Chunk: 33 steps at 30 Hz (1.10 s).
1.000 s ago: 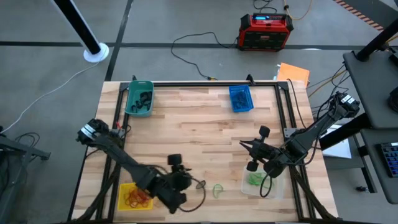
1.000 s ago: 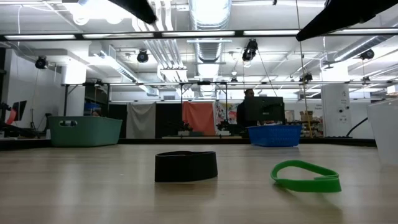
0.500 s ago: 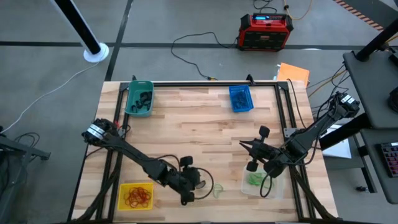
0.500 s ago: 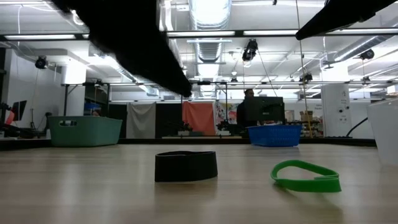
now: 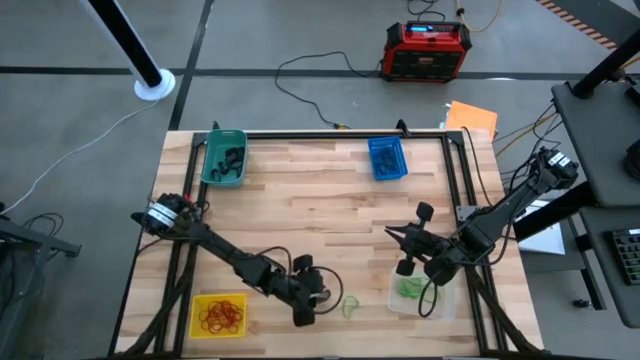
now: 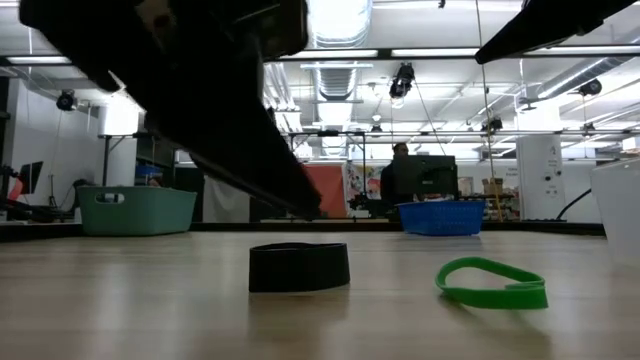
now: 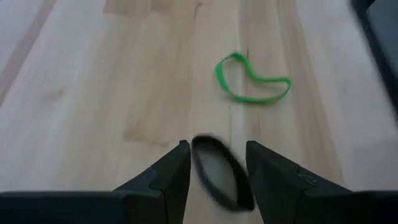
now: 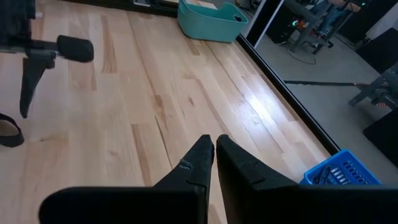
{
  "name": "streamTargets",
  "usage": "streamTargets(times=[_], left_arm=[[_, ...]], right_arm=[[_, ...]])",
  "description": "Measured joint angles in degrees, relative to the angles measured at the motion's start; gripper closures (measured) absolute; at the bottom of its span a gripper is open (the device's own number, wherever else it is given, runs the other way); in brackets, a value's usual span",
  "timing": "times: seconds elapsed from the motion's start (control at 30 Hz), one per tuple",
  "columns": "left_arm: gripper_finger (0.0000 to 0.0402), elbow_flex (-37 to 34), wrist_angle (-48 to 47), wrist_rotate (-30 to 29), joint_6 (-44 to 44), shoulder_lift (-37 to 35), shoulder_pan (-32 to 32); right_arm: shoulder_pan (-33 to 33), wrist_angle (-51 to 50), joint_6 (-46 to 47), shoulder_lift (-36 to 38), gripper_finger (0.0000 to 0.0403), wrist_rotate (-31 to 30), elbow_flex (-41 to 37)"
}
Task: Sort rubber bands into baskets
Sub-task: Put the thick black rubber band into the light blue bin
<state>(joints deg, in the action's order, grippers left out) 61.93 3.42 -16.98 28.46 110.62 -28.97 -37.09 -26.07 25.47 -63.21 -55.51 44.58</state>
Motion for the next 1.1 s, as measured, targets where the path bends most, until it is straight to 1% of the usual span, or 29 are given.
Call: streamTargets(times=[0.2, 0.4, 0.6, 0.7, 0.83, 1.1], left_arm=[[0.0264, -0.05, 0.98, 2.97, -0.01, 0.57, 1.52], [0.0275, -1.12, 0.66, 3.04, 0.44, 0.57, 2.01], [0.0276, -1.9, 1.22, 4.21, 1.17, 0.57, 2.07], [0.0276, -3.01, 2.69, 4.25, 1.2, 0.57, 2.1], [0.0277, -5.4, 7.04, 4.25, 1.94, 0.57, 2.14], [0.0287, -6.95, 7.5, 4.16, 3.88, 0.57, 2.23]], right_arm=[[-0.01, 0.01, -0.02, -0.84, 0.0385, 0.08, -0.02], [-0.01, 0.01, -0.07, -1.71, 0.0385, 0.04, -0.02], [0.0, 0.0, -0.14, -2.03, 0.0385, 0.0, -0.02], [-0.01, 0.01, -0.17, -2.06, 0.0385, 0.0, -0.02], [-0.01, 0.0, -0.17, -2.06, 0.0385, 0.0, -0.02], [0.0, -0.01, -0.2, -2.06, 0.0385, -0.02, -0.02]])
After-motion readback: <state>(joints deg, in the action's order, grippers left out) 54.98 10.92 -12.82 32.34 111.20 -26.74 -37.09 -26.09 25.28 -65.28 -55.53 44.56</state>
